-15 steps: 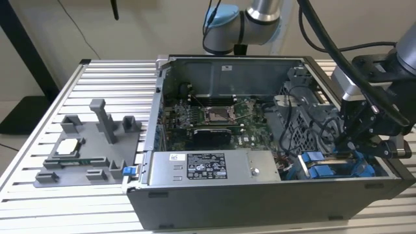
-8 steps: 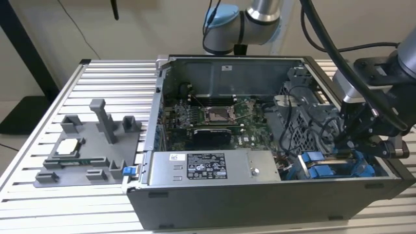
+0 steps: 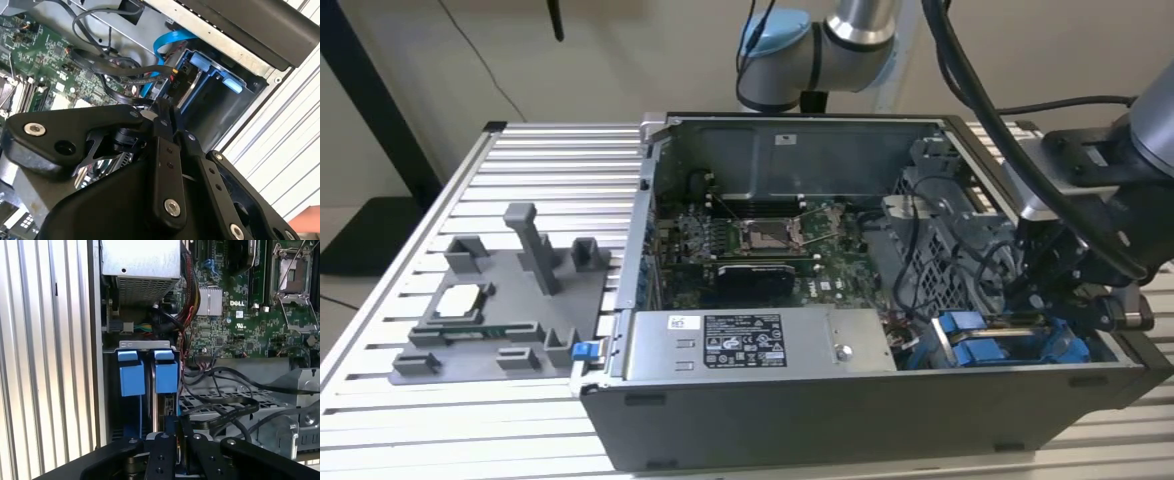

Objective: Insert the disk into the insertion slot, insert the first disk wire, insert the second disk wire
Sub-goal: 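Insert the second disk wire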

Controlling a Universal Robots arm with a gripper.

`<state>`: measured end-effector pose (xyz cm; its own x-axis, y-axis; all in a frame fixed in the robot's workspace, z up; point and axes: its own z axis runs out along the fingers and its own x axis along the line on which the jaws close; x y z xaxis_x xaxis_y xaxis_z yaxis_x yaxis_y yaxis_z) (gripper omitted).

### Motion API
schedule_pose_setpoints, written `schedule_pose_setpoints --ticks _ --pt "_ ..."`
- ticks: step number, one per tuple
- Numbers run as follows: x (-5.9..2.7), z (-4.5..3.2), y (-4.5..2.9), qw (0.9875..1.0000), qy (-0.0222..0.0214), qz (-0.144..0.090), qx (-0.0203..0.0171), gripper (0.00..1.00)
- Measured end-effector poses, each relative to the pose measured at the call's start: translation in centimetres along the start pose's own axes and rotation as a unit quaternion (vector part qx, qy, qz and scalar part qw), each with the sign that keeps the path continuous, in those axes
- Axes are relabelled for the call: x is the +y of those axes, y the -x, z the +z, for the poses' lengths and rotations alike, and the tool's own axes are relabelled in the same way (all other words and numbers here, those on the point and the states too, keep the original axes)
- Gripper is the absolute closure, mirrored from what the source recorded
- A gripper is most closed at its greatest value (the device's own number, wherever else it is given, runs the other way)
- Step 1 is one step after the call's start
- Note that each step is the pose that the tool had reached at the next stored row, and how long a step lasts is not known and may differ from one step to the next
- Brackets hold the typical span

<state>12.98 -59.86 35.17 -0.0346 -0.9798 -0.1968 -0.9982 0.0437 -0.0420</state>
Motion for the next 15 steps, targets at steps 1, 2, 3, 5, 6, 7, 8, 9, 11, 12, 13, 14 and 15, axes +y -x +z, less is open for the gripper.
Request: schedule_pose_setpoints --ticks 1,2,3,5,6,7,8,9,11,12,13,14,15 --pt "0.00 0.06 -0.01 1.0000 0.0000 0.000 0.0000 1.00" --pt "-0.01 0.11 -0.02 1.0000 0.0000 0.000 0.0000 1.00" --pt "-0.01 0.17 -0.03 1.0000 0.0000 0.000 0.0000 1.00" --pt "-0.02 0.27 -0.05 1.0000 -0.0001 0.000 0.0000 1.00" --pt "-0.03 0.32 -0.06 1.0000 -0.0001 0.000 0.0000 1.00" --pt "-0.05 0.37 -0.07 1.0000 0.0000 0.000 0.0000 1.00" --pt "-0.09 0.41 -0.08 1.0000 0.0000 0.000 0.0000 1.00" --pt "-0.14 0.44 -0.09 1.0000 0.0000 0.000 0.0000 1.00" --pt "-0.20 0.53 -0.10 1.0000 -0.0001 0.000 0.0000 1.00" --pt "-0.21 0.57 -0.10 1.0000 -0.0001 0.000 0.0000 1.00" --pt "-0.21 0.61 -0.11 1.0000 -0.0001 0.000 0.0000 1.00" --pt "-0.23 0.64 -0.12 1.0000 0.0002 0.000 0.0001 1.00" --pt "-0.24 0.66 -0.13 1.0000 0.0009 0.000 0.0001 1.00"
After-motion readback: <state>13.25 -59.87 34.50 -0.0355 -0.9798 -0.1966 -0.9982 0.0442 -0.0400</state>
